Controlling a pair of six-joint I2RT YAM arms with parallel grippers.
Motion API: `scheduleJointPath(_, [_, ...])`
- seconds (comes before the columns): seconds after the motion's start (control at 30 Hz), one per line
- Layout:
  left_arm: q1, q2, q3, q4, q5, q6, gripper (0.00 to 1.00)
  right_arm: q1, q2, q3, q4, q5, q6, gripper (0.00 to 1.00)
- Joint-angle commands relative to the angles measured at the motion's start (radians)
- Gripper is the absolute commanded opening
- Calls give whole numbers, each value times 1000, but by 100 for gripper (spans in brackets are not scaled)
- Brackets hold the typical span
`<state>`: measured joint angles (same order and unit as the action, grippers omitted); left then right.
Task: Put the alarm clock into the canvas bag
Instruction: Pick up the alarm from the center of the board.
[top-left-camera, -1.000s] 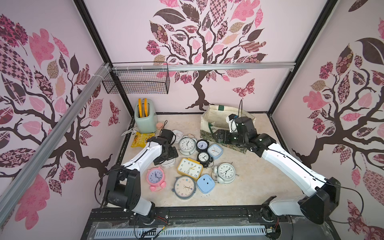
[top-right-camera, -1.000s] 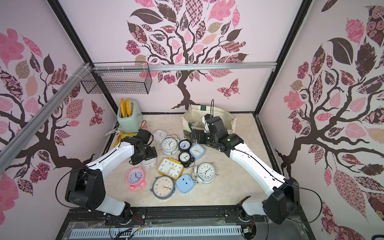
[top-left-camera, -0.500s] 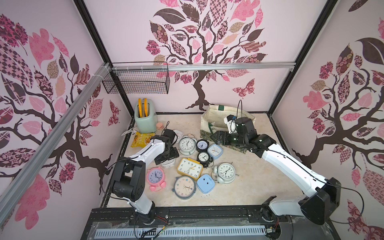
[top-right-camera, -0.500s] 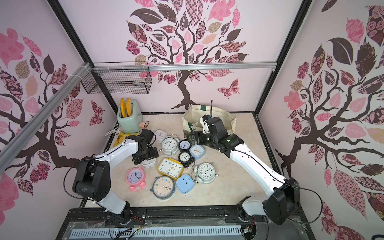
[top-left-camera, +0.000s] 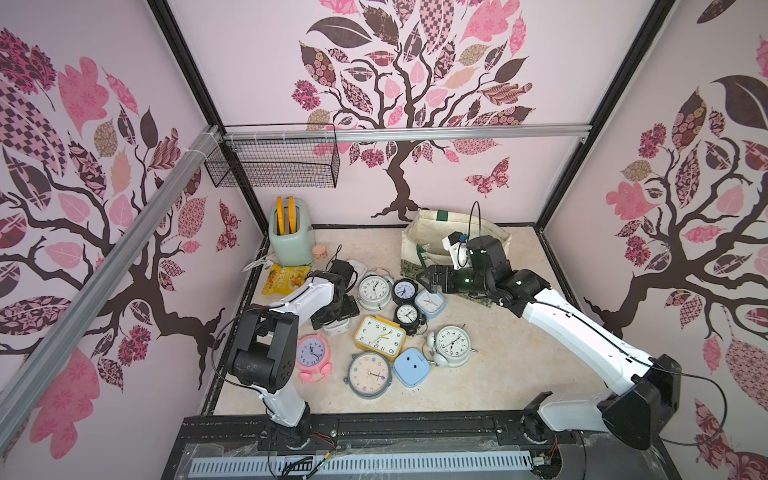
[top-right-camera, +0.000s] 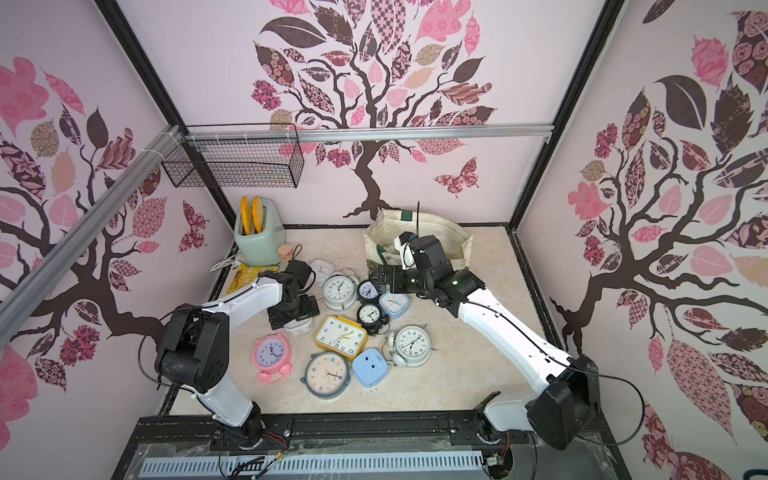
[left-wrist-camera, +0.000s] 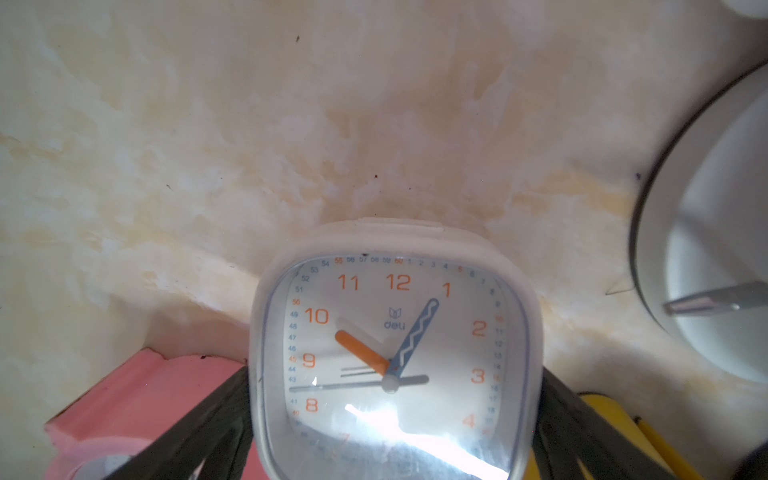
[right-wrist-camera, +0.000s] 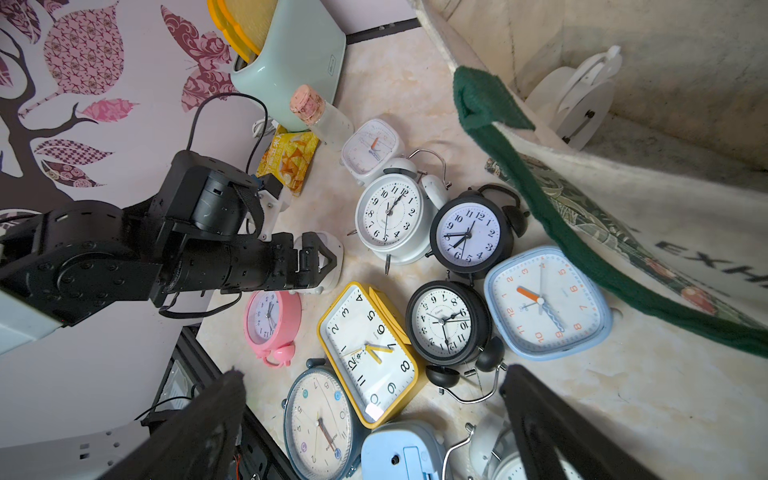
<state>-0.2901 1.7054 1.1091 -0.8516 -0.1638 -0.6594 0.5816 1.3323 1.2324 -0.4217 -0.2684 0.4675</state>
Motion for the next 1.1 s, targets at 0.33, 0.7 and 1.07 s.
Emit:
scheduleJointPath(0.33, [-7, -36, 27, 57, 4, 27, 88, 6, 0, 9, 11, 4, -7, 100])
scheduleJointPath(0.7, [-162, -246, 109, 230, 16, 308, 84, 6, 30, 115, -37, 35, -34, 100])
scheduleJointPath(1.07, [-197, -435, -88, 741, 569, 670, 81, 6, 105, 326, -190, 44, -71, 100])
